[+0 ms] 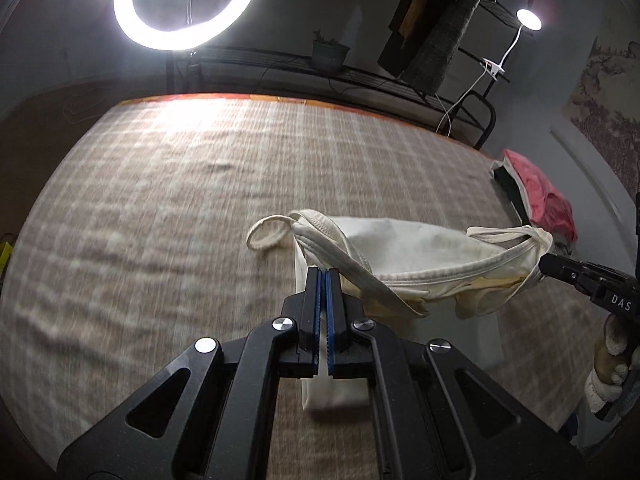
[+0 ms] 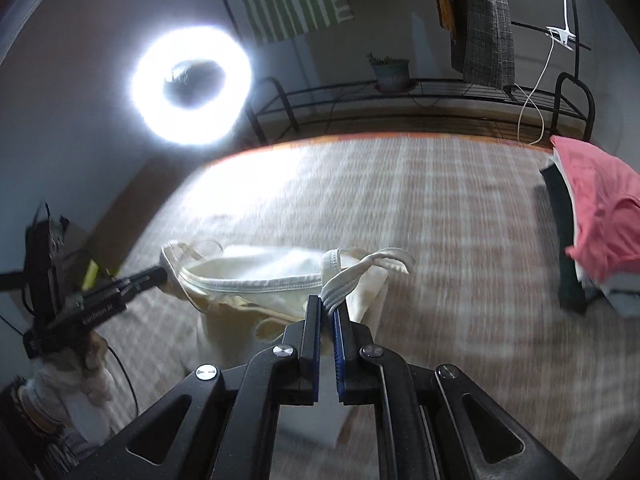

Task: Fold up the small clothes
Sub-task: 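Fold the strap end over onto the hem with the left tool while the right tool holds the straps, then open the right tool and release the straps while the left tool holds the bundle edge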

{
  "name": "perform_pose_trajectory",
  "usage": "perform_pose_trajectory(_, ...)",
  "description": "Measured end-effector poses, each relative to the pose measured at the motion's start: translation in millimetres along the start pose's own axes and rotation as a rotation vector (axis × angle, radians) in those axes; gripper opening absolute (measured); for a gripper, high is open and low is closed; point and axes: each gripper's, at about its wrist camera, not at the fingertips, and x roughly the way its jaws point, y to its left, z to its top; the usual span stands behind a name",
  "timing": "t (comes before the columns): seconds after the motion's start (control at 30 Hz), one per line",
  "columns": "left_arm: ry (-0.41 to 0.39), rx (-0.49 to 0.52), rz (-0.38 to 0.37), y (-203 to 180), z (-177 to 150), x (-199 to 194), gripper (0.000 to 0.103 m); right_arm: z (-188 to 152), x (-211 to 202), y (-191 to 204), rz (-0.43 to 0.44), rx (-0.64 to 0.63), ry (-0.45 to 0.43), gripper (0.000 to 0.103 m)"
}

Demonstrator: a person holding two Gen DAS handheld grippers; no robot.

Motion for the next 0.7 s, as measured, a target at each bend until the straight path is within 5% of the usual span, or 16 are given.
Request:
perform_pose_trajectory(0.23, 0.137, 0.023, 0.034, 1, -42, 5, 0.000, -36, -3, 3, -0.082, -0.030, 0.062, 0.004)
perform_pose_trajectory(0.37, 0.212, 0.026, 0.045, 8, -66, -7, 0.000, -52, -7, 1, -0.051, -0.065, 0.150, 0.020)
perform_pose_trajectory(0.7, 0.081, 0.078, 0.018, -18, -29, -39, 0.000, -38, -18, 14, -0.002, -0.081, 0.083, 0.020)
